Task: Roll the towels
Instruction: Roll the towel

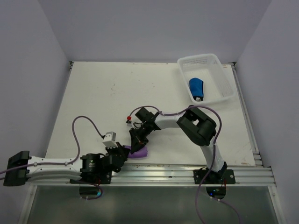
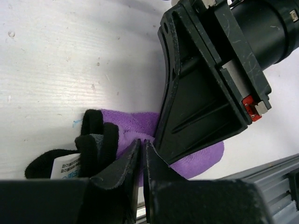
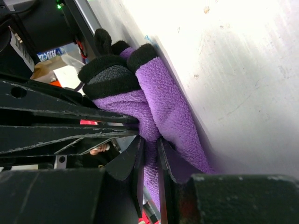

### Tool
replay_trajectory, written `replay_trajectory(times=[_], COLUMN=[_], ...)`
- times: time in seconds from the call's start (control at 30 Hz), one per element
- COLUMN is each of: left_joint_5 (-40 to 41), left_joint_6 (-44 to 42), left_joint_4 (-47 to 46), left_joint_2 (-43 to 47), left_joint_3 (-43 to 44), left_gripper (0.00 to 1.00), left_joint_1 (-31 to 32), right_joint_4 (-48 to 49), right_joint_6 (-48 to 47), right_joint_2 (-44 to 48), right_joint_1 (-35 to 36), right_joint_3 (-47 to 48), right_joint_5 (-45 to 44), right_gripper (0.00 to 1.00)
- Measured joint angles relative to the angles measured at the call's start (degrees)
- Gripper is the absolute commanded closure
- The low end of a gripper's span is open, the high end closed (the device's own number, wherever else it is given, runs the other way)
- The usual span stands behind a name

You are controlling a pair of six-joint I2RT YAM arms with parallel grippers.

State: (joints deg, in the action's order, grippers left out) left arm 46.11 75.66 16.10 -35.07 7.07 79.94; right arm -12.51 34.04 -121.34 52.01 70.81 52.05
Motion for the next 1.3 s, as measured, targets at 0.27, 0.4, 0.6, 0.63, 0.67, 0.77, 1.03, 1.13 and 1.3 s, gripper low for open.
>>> replay_trajectory(times=[0.27, 0.4, 0.6, 0.63, 0.67, 0.77, 1.03, 1.13, 1.3], left_joint_5=[2.60, 4.68, 6.21, 6.27, 6.45, 6.71, 7.37, 7.34, 7.06], left_joint_6=[6.75, 9.57, 13.05, 13.60, 14.05, 15.69, 18.78, 19.58, 19.63], left_joint_4=[2.86, 4.74, 7.10, 7.28, 7.30, 7.32, 7.82, 8.68, 9.73], left_joint_2=[-11.23, -14.97, -19.91, -20.41, -20.70, -20.85, -20.79, -19.82, -17.62], left_joint_3=[4.70, 6.38, 9.03, 9.25, 9.27, 9.18, 8.96, 8.92, 8.50], left_gripper=[0.93, 0.93, 0.93, 0.93, 0.93, 0.94, 0.94, 0.93, 0.92], left_joint_1=[1.36, 3.32, 4.52, 4.70, 4.96, 5.40, 6.54, 6.80, 6.97], right_joint_4=[-1.88, -2.43, -3.43, -3.52, -3.65, -4.17, -0.22, 7.89, 22.84], right_joint_6=[0.00, -0.15, -0.07, -0.07, -0.07, -0.50, -7.39, -13.53, -31.06], right_joint_2=[-0.66, -0.11, 1.31, 1.57, 2.01, 4.17, 21.79, 34.93, 50.21], right_joint_1=[-0.04, -0.46, -2.27, -2.67, -2.97, -3.91, -5.66, -2.10, 14.75], right_joint_3=[1.25, 1.36, 1.36, 1.33, 1.33, 1.01, -8.85, -18.88, -33.73], right_joint_5=[-0.11, -1.46, -5.11, -5.49, -6.16, -9.86, -25.88, -32.85, -44.04], right_gripper=[0.71, 0.62, 0.50, 0.48, 0.47, 0.46, 0.51, 0.53, 0.62])
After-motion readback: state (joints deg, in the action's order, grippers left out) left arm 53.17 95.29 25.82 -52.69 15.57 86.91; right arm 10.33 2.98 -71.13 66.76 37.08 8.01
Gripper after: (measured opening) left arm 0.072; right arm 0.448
